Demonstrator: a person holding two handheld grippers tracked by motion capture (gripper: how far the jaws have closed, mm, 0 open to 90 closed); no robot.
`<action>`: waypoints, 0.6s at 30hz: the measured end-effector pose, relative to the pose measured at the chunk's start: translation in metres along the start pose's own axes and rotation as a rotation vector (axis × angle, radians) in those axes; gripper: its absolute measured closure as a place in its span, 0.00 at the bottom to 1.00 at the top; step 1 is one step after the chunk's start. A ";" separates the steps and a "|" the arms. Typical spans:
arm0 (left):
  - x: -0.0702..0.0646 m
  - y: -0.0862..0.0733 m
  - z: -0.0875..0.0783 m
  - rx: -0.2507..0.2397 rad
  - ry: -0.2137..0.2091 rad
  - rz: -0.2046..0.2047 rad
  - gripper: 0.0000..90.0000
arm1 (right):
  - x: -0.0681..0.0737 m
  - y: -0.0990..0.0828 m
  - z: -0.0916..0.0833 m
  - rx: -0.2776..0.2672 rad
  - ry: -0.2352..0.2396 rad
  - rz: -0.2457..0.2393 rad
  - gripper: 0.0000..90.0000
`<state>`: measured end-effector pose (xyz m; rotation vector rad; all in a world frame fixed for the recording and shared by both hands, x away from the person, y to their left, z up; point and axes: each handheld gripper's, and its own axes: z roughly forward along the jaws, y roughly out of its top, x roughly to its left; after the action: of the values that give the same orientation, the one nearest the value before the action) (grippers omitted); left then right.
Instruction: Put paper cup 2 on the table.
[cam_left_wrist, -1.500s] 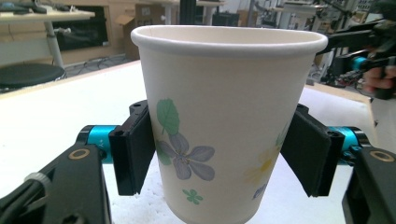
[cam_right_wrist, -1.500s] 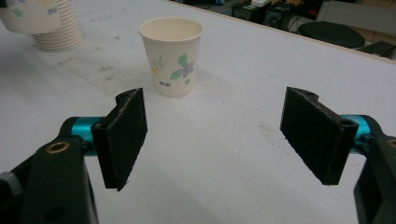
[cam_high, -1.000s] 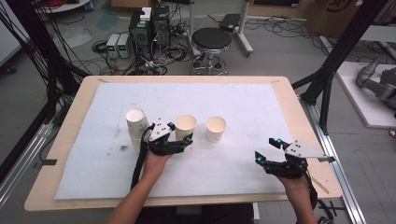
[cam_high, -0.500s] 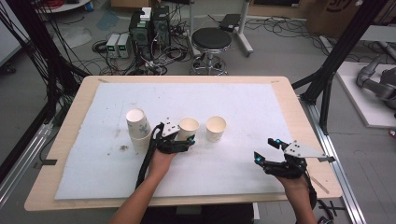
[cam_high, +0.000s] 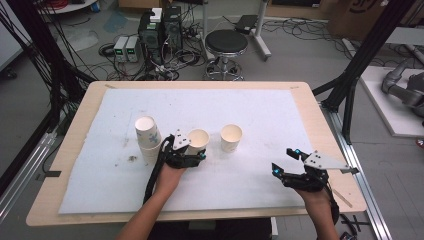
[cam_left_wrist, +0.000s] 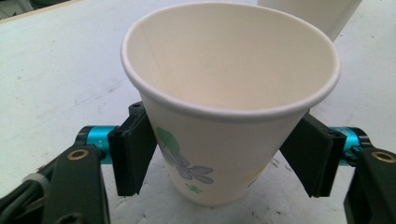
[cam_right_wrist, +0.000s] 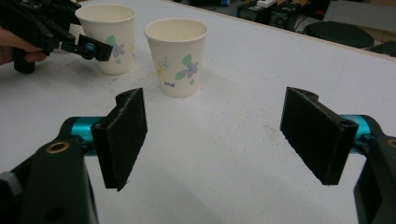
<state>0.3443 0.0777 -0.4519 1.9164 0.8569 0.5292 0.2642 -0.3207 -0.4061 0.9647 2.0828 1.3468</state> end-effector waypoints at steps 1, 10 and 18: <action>0.000 -0.001 -0.001 -0.007 -0.002 0.007 0.32 | 0.001 0.000 0.000 0.001 0.001 0.005 0.26; -0.004 -0.004 -0.027 -0.074 -0.038 0.013 0.19 | 0.001 0.000 0.001 0.004 0.014 0.002 0.26; -0.004 -0.010 -0.057 -0.128 -0.065 0.024 0.22 | 0.003 0.002 0.002 -0.004 0.020 -0.004 0.26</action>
<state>0.3005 0.1115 -0.4345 1.8189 0.7418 0.5201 0.2641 -0.3170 -0.4052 0.9489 2.0941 1.3636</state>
